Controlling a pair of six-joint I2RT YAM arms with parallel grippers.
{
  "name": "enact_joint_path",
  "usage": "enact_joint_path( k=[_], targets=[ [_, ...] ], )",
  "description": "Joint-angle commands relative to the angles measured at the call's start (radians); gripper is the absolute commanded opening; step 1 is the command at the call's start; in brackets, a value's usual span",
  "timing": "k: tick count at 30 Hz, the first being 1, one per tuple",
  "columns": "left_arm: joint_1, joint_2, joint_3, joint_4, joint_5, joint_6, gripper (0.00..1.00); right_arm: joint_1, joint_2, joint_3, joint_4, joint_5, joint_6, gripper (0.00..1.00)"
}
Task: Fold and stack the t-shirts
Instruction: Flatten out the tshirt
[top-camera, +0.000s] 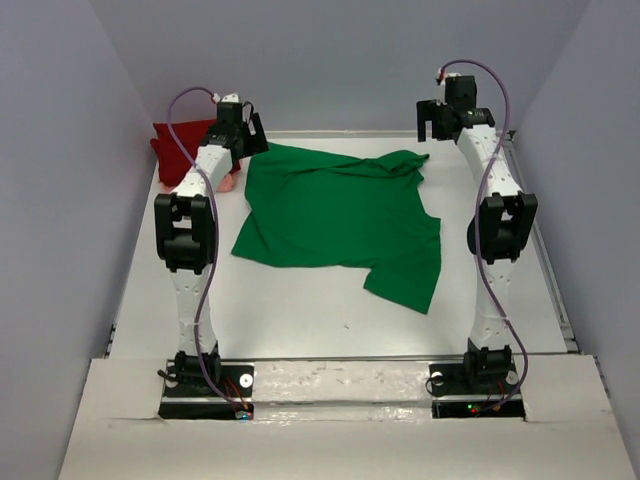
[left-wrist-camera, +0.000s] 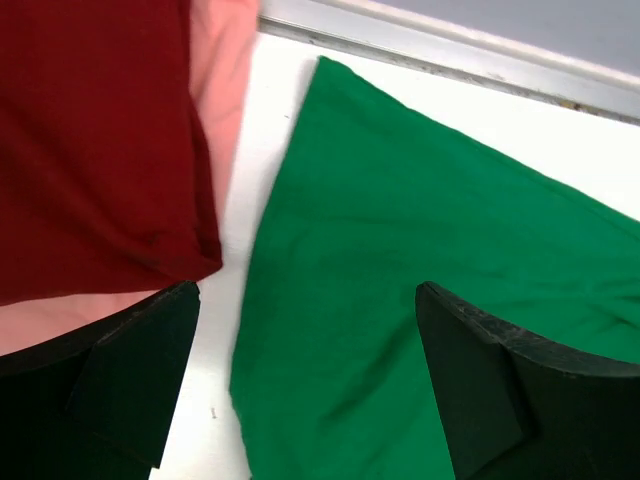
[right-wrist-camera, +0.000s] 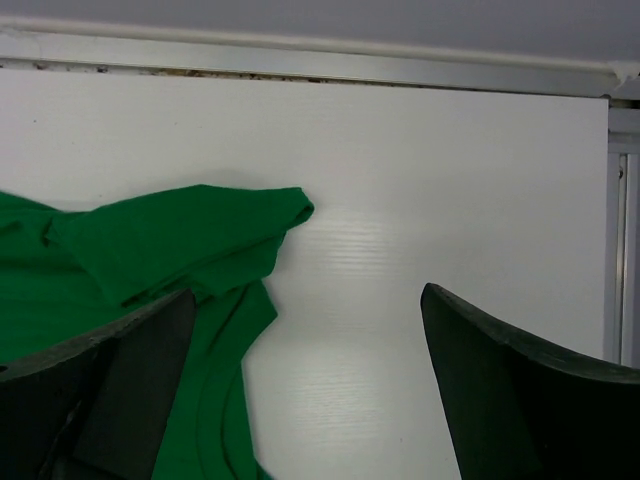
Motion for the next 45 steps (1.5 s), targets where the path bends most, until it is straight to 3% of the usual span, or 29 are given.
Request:
enact_joint_path(
  k=[1,4,7,11,14,16,19,27,32,37,39,45],
  targets=[
    [-0.001,-0.165,-0.02,-0.003,-0.152,-0.034,0.99,0.013,-0.219,-0.046,0.01,0.055,0.025,1.0],
    [-0.042,-0.327,-0.077,-0.119,-0.302,-0.059,0.99,0.013,-0.439,-0.309,0.045,0.057,0.094,1.0],
    [-0.105,-0.439,-0.11,-0.289,-0.458,-0.073,0.99,0.013,-0.632,-0.457,0.016,-0.024,0.215,1.0],
    [-0.114,-0.577,-0.265,-0.435,-0.424,-0.152,0.99,0.022,-0.884,-0.754,0.054,-0.171,0.36,0.99],
    [-0.105,-0.71,-0.419,-0.409,-0.306,-0.13,0.99,0.022,-1.057,-0.961,0.079,-0.266,0.425,0.95],
    [-0.081,-0.775,-0.585,-0.338,-0.184,-0.134,0.99,0.022,-1.134,-1.11,0.102,-0.407,0.47,0.95],
    [0.022,-0.866,-0.786,-0.247,0.074,-0.162,0.99,0.022,-1.277,-1.292,0.151,-0.561,0.571,0.92],
    [0.11,-0.784,-0.924,-0.202,0.281,-0.173,0.98,0.022,-1.512,-1.555,0.151,-0.636,0.758,0.94],
    [0.154,-0.78,-0.992,-0.151,0.34,-0.225,0.98,0.022,-1.552,-1.699,0.144,-0.595,0.83,0.94],
    [0.154,-0.78,-0.983,-0.171,0.29,-0.217,0.97,0.022,-1.528,-1.7,-0.033,-0.254,0.791,0.93],
    [0.153,-0.79,-0.981,-0.18,0.227,-0.219,0.97,0.035,-1.517,-1.718,-0.015,-0.254,0.789,0.9],
    [0.153,-0.832,-0.946,-0.207,0.183,-0.22,0.96,0.182,-1.451,-1.68,-0.142,0.013,0.954,0.89]
  ],
)
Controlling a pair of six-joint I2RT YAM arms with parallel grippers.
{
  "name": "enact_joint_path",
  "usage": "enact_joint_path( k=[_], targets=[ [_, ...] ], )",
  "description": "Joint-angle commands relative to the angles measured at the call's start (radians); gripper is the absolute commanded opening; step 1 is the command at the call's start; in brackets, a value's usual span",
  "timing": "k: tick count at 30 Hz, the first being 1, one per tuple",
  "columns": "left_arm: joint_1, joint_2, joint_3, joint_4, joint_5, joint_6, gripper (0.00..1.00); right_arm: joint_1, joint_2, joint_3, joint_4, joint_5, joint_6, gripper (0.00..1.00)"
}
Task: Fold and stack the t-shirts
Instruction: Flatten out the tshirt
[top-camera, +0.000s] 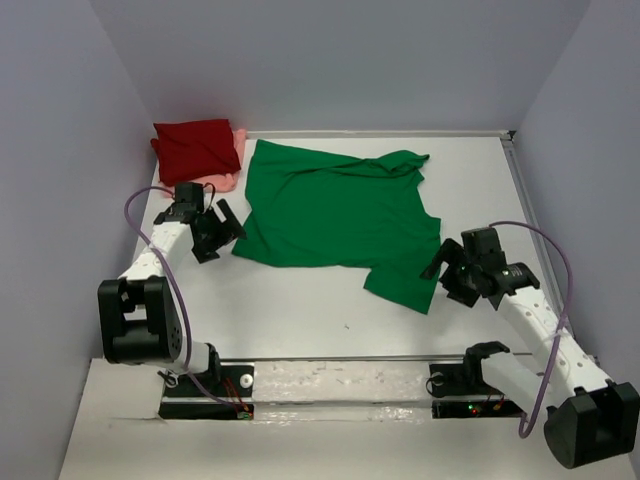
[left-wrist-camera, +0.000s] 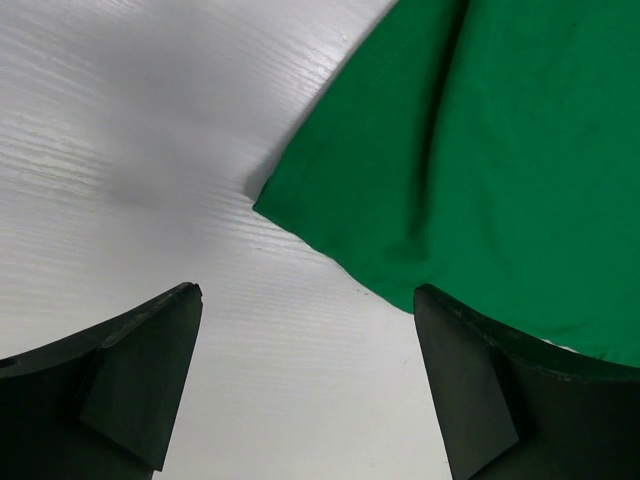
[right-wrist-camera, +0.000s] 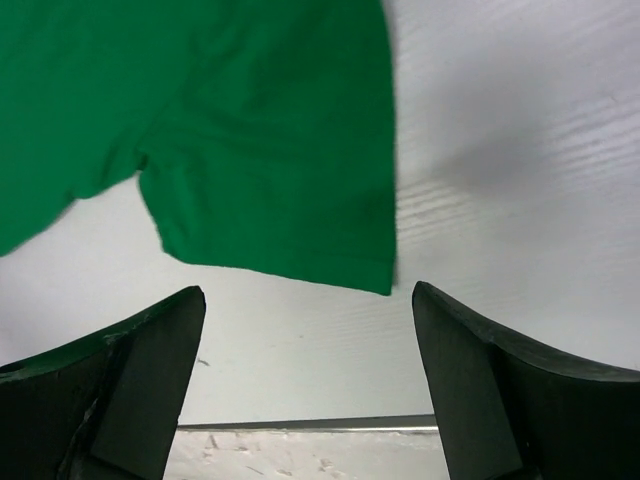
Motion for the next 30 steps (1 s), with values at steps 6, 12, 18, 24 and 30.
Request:
enact_joint_path(
  k=[6,12,18,24,30],
  targets=[
    [0.002,-0.124,0.086,-0.047,-0.074,-0.008,0.96,0.211,0.0,-0.063,-0.088,0.215,0.292,0.86],
    [0.001,-0.185,0.094,-0.04,-0.08,0.004,0.96,0.26,-0.039,-0.115,-0.09,0.258,0.388,0.8],
    [0.002,-0.23,0.106,-0.038,-0.051,0.006,0.96,0.304,-0.013,-0.164,-0.021,0.272,0.42,0.74],
    [0.002,-0.254,0.124,-0.055,-0.033,0.016,0.96,0.314,0.068,-0.174,0.093,0.322,0.391,0.66],
    [0.002,-0.288,0.144,-0.072,-0.022,0.02,0.96,0.314,0.13,-0.17,0.16,0.356,0.362,0.65]
  ],
)
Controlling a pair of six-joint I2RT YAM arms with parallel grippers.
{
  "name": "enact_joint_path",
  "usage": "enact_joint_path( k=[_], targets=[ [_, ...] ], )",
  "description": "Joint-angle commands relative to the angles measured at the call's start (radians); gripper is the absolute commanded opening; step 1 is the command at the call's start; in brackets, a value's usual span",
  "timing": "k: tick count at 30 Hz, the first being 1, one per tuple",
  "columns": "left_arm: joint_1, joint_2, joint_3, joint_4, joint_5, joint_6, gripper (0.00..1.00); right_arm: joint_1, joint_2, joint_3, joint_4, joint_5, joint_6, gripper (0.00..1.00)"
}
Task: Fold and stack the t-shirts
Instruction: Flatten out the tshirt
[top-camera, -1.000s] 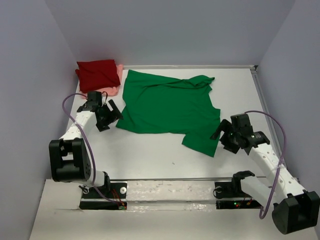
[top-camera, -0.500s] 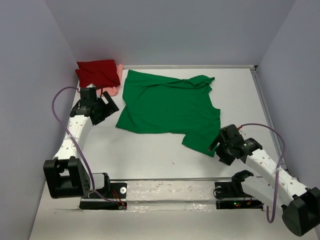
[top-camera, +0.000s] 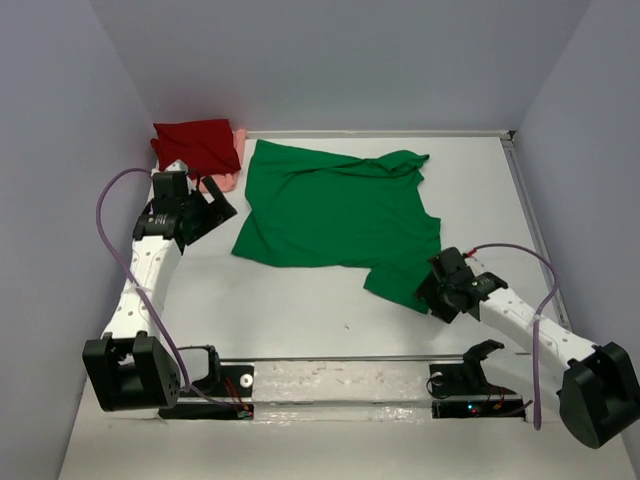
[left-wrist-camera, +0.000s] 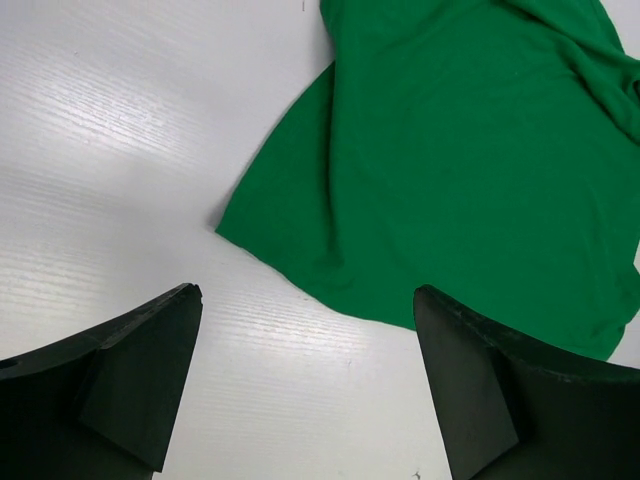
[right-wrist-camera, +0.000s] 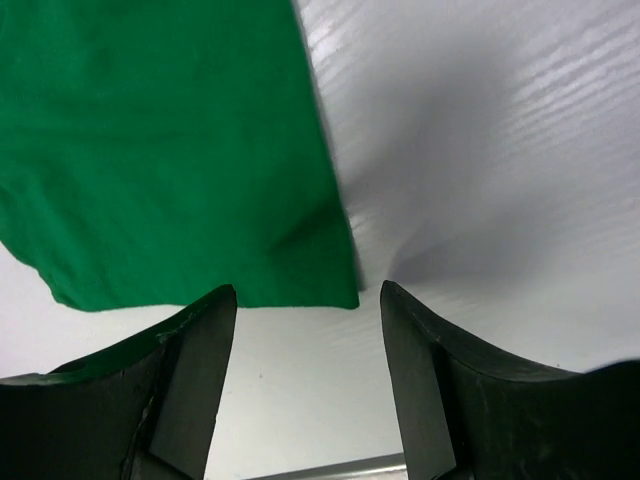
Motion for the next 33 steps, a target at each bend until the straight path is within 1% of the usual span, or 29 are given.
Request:
enact_joint_path(
  k=[1,6,10,12,14,17,18,20,26,29,33],
  targets=[
    [0.002,-0.055,0.059,-0.018,0.028,0.021,0.96,0.009,0.033,0.001,0.097,0.076,-0.008,0.64],
    [0.001,-0.067,0.076,-0.036,0.037,0.023,0.96,0.009,0.03,-0.004,0.113,0.065,0.007,0.61],
    [0.002,-0.072,0.085,-0.042,0.048,0.023,0.96,0.009,-0.024,-0.028,0.108,0.062,0.033,0.55],
    [0.001,-0.07,0.098,-0.047,0.046,0.024,0.96,0.009,-0.038,-0.031,0.099,0.062,0.041,0.54],
    [0.001,-0.067,0.104,-0.051,0.049,0.027,0.96,0.009,-0.049,-0.022,0.058,0.066,0.061,0.54],
    [0.002,-0.064,0.116,-0.051,0.06,0.024,0.96,0.009,-0.05,0.004,0.004,0.065,0.072,0.57],
    [0.001,-0.064,0.116,-0.05,0.068,0.02,0.96,0.009,-0.046,0.016,-0.008,0.066,0.073,0.59],
    [0.001,-0.062,0.115,-0.042,0.071,0.015,0.96,0.018,-0.032,0.03,-0.045,0.077,0.081,0.6],
    [0.002,-0.056,0.104,-0.038,0.082,0.012,0.96,0.018,0.054,0.047,-0.032,0.06,0.064,0.61],
    [0.002,-0.067,0.105,-0.039,0.077,0.012,0.96,0.018,0.098,0.039,0.014,0.045,0.052,0.56],
    [0.001,-0.067,0.101,-0.038,0.077,0.016,0.96,0.018,0.143,0.039,0.058,0.036,0.061,0.52]
  ],
)
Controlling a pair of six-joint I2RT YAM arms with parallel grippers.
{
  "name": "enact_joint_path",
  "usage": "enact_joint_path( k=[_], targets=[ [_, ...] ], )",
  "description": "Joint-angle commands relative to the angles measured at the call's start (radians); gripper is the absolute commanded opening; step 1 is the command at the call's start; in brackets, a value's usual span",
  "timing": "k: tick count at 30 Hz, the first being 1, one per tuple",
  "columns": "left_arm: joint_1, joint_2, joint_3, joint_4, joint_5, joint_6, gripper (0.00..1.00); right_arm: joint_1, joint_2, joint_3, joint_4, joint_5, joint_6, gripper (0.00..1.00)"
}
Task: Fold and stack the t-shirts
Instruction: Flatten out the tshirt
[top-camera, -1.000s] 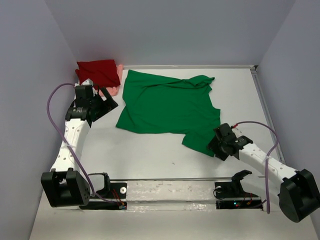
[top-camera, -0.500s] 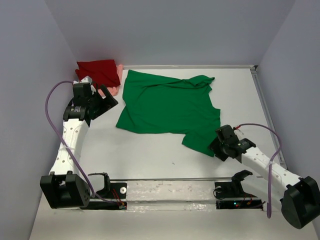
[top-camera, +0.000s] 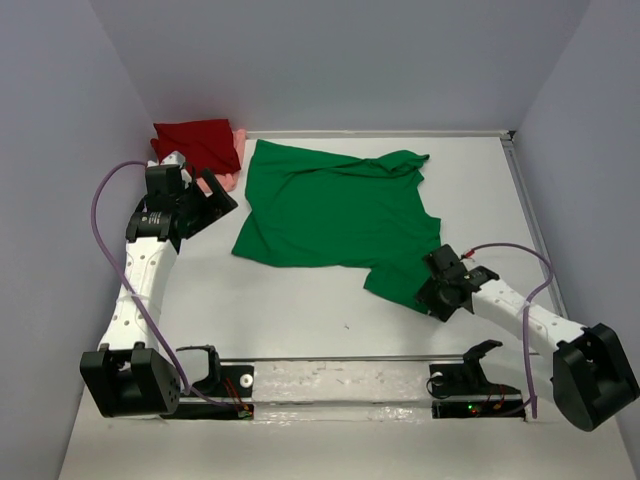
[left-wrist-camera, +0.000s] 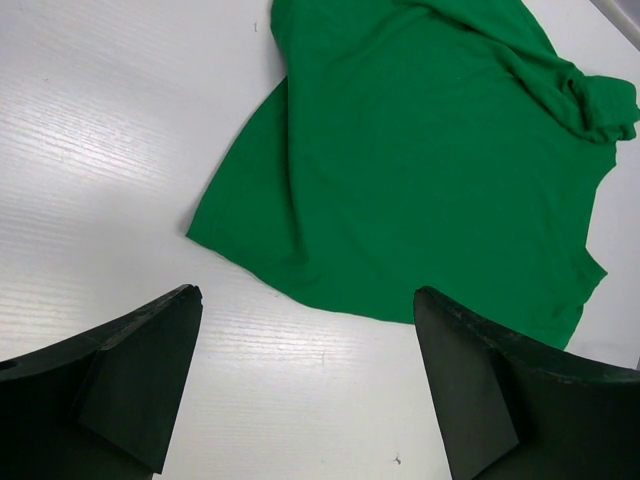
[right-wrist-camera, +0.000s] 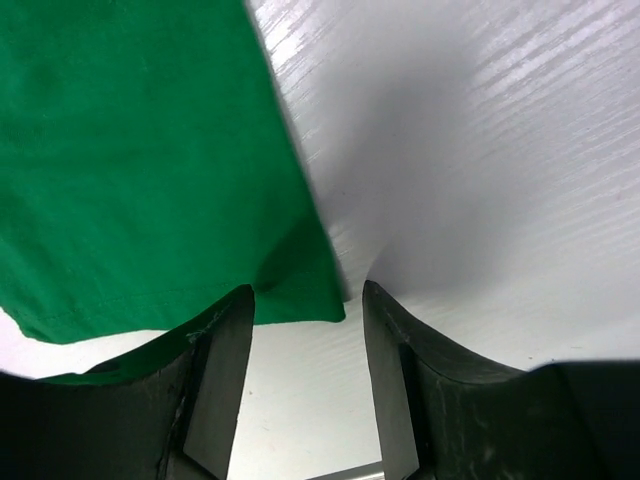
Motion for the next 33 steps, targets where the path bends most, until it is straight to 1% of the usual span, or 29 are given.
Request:
enact_joint_path(
  k=[1,3,4,5,6,7,8,9,12,13,14,15,18,24,25,27,33],
  targets=[
    [0.002,-0.025,0.023,0.01,0.024,0.012,0.96,0.011,0.053,0.02,0.071,0.002,0.013,0.48],
    [0.002,-0.023,0.022,0.012,0.027,0.012,0.96,0.011,0.062,0.023,0.078,0.003,0.013,0.44],
    [0.002,-0.022,0.019,0.013,0.024,0.012,0.96,0.02,0.065,0.026,0.083,0.005,0.01,0.32],
    [0.001,-0.022,0.016,0.016,0.024,0.014,0.96,0.02,0.066,0.029,0.083,0.005,0.007,0.25],
    [0.001,-0.023,0.007,0.022,0.025,0.014,0.96,0.02,0.068,0.034,0.081,0.008,0.007,0.15],
    [0.002,-0.023,0.002,0.024,0.019,0.014,0.96,0.02,0.065,0.034,0.081,0.006,0.009,0.07],
    [0.002,-0.02,-0.003,0.025,0.015,0.015,0.96,0.02,0.062,0.037,0.08,0.003,0.006,0.0],
    [0.001,-0.019,-0.01,0.028,0.009,0.017,0.96,0.02,0.053,0.04,0.078,0.0,0.007,0.0],
    [-0.007,0.017,-0.024,0.015,-0.069,0.028,0.96,0.044,0.033,0.055,0.057,0.02,0.016,0.0],
    [-0.016,0.035,-0.02,0.007,-0.132,0.032,0.96,0.045,0.027,0.06,0.049,0.028,0.019,0.0],
    [-0.028,0.079,-0.014,-0.016,-0.164,0.035,0.96,0.055,0.025,0.071,0.037,0.042,0.022,0.0],
    [-0.062,0.098,-0.012,-0.019,-0.185,0.034,0.96,0.055,0.024,0.075,0.035,0.045,0.022,0.0],
    [-0.094,0.153,-0.03,-0.018,-0.238,0.012,0.96,0.064,0.027,0.091,0.026,0.046,0.023,0.0],
    [-0.113,0.215,-0.104,0.001,-0.214,-0.026,0.96,0.083,0.007,0.114,0.009,0.066,0.012,0.0],
    [-0.111,0.216,-0.125,0.002,-0.165,-0.038,0.96,0.083,0.002,0.115,0.005,0.069,0.013,0.0],
    [-0.111,0.213,-0.147,0.013,-0.148,-0.051,0.96,0.083,-0.015,0.117,-0.001,0.069,0.013,0.0],
    [-0.111,0.213,-0.202,0.013,-0.182,-0.084,0.96,0.083,-0.059,0.112,-0.011,0.069,0.01,0.0]
  ],
)
